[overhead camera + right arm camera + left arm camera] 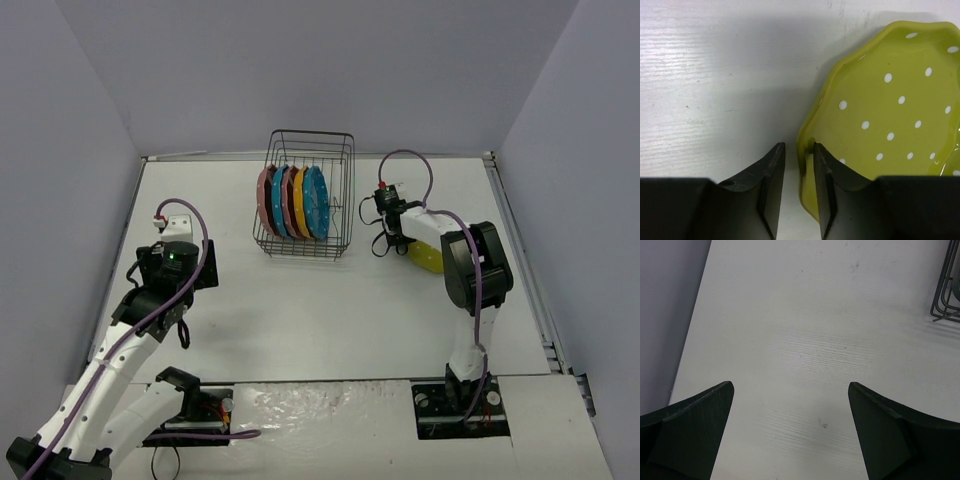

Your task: Load the plates into the dish rack

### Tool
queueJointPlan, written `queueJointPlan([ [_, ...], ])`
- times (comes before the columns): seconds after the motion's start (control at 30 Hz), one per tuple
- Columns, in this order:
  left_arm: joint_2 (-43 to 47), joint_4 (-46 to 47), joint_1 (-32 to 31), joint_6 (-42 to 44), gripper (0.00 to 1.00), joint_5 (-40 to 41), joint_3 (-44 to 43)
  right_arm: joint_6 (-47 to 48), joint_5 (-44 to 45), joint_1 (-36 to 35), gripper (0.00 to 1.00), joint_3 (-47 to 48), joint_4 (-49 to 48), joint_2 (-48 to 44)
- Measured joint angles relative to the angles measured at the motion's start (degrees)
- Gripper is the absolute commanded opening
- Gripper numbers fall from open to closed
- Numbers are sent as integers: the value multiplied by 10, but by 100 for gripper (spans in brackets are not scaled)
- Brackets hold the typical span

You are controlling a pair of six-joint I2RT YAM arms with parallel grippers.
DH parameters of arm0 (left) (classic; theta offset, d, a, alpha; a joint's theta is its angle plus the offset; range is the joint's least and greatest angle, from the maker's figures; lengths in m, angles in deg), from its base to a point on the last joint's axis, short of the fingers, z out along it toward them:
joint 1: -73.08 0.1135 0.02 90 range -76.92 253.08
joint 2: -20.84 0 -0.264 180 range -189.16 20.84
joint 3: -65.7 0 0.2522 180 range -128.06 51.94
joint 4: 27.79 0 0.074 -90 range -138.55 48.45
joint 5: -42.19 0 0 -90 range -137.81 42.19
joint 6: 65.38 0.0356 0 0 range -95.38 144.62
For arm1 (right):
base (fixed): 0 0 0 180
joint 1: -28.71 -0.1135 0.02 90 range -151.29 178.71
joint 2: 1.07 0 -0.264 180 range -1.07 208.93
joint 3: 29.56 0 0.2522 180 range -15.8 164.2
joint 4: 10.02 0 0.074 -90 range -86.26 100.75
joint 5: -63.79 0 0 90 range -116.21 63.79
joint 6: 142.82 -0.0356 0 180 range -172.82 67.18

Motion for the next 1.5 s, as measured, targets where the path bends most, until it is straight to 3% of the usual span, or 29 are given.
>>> queueJointPlan([
  [0.93,0,0,0,0,97,0,0,56,-11,0,21,-30,-10,-18],
  [1.17,0,0,0,0,97,0,0,53,-4,3,10,-26,-12,-14],
  [1.23,0,0,0,0,97,0,0,51,-3,3,0,-23,-12,-13],
  [1.5,0,0,0,0,97,0,0,35,-1,3,0,-18,-10,-12],
])
